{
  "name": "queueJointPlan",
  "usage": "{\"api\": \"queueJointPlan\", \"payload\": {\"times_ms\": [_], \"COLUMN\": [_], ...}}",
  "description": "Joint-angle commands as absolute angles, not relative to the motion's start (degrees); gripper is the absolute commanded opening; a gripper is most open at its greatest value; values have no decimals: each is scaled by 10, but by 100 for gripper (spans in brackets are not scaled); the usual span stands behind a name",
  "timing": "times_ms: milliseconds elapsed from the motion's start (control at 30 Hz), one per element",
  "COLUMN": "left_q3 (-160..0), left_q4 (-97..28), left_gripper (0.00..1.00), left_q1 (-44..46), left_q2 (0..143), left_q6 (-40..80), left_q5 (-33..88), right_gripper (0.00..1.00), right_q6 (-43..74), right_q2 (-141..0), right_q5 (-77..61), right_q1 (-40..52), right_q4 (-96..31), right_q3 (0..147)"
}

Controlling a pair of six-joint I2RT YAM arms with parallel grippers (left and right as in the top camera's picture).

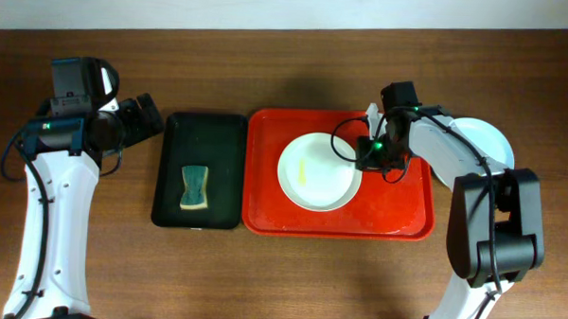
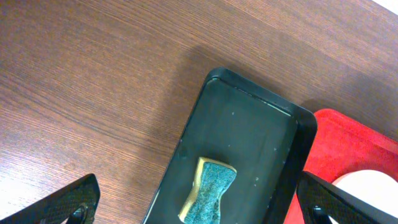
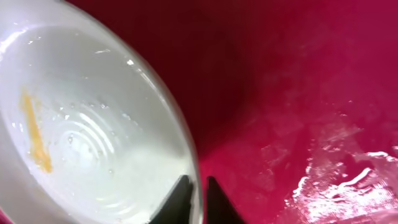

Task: Clean dirty plates on tray and stack at the side
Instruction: 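Grip the white plate rim with the right gripper and drag it to tray center, then lower the left gripper onto the black tray and grasp the sponge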

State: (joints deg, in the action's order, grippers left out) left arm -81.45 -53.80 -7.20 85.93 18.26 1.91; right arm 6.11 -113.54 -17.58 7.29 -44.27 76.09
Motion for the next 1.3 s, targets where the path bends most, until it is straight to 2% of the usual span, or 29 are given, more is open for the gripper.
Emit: {"api": "queueJointPlan", "payload": {"times_ms": [0,200,400,567,633,667,767,900,1000,1100,1267], "left_q3": [-819,-819,-819,-819,-819,-819,-819,-819,-819,-814,-790], "left_q4": [-537,-537,-537,-537,-537,-537,-537,-537,-538,-622,-656], "left_gripper": [99,99,99,99,99,99,99,99,99,99,100], "left_q1": [-74,-74,-74,-74,-74,-74,-74,-74,-74,-73,-53], "left_q2": [861,861,861,861,861,861,861,861,861,861,863], "left_q6": [189,189,189,189,189,189,189,189,189,189,170], "left_q5": [22,22,22,22,22,22,22,22,23,54,54], "right_gripper": [4,4,4,4,14,15,14,4,4,4,4], "right_q6": [65,65,65,69,69,69,69,69,82,95,95], "right_q2": [-1142,-1142,-1142,-1142,-1142,-1142,-1142,-1142,-1142,-1142,-1141], "right_q5": [-143,-145,-239,-244,-236,-225,-207,-205,-206,-205,-206], "right_q1": [75,76,76,75,75,76,76,76,76,74,74], "right_q4": [-441,-443,-444,-445,-441,-439,-440,-442,-445,-461,-483], "right_q3": [755,755,755,755,755,755,755,755,755,757,766]}}
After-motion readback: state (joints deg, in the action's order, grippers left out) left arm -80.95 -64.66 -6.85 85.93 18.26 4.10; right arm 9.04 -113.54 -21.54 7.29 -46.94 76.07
